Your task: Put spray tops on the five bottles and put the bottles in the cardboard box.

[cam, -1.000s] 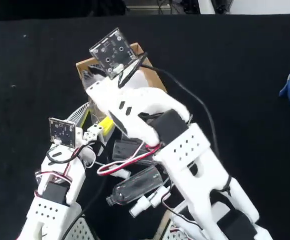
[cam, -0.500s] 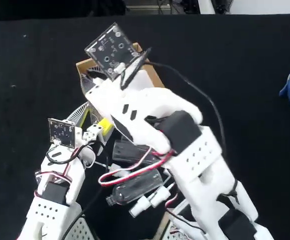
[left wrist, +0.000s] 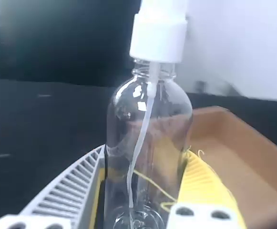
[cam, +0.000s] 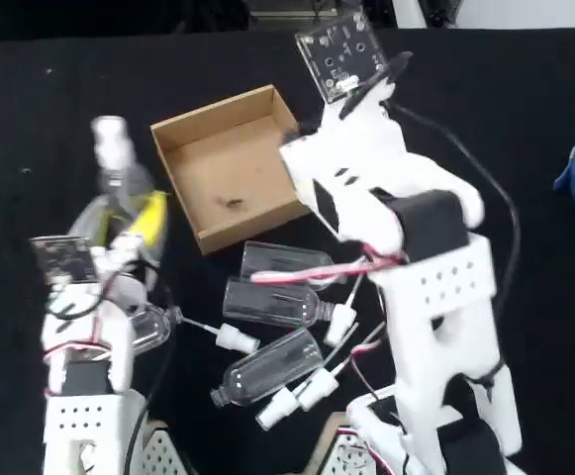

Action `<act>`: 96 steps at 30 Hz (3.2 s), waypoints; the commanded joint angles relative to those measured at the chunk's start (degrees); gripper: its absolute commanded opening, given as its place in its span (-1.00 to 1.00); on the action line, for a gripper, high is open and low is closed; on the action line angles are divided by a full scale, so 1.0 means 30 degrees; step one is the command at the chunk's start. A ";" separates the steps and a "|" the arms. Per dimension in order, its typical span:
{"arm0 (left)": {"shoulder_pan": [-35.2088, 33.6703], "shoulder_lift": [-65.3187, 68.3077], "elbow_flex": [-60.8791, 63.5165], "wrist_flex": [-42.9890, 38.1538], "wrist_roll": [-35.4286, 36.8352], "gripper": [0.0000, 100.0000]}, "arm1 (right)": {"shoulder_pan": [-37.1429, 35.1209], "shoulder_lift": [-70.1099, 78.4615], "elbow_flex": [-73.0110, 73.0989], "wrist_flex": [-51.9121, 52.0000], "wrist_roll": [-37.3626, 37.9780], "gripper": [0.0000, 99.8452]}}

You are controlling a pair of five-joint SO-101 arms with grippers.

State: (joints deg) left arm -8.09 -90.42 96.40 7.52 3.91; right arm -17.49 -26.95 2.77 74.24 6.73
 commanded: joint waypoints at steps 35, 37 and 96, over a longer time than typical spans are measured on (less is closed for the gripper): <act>-1.0505 1.4799 -0.6462 -1.3890 -0.4425 -0.94 | 0.0440 -0.1216 1.8652 -1.8051 -0.0029 -0.98; -1.0505 1.6938 -0.6608 -1.5736 -0.4425 -0.94 | 0.0440 -0.1158 1.8652 -1.8081 -0.0029 -0.98; -1.5634 4.1875 -1.1648 -3.2762 -0.0967 -0.94 | 0.0527 -0.1099 1.8681 -1.8022 0.0029 -0.98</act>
State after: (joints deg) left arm -51.78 36.26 60.44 -90.33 1.63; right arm -15.47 -30.46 59.30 21.58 6.64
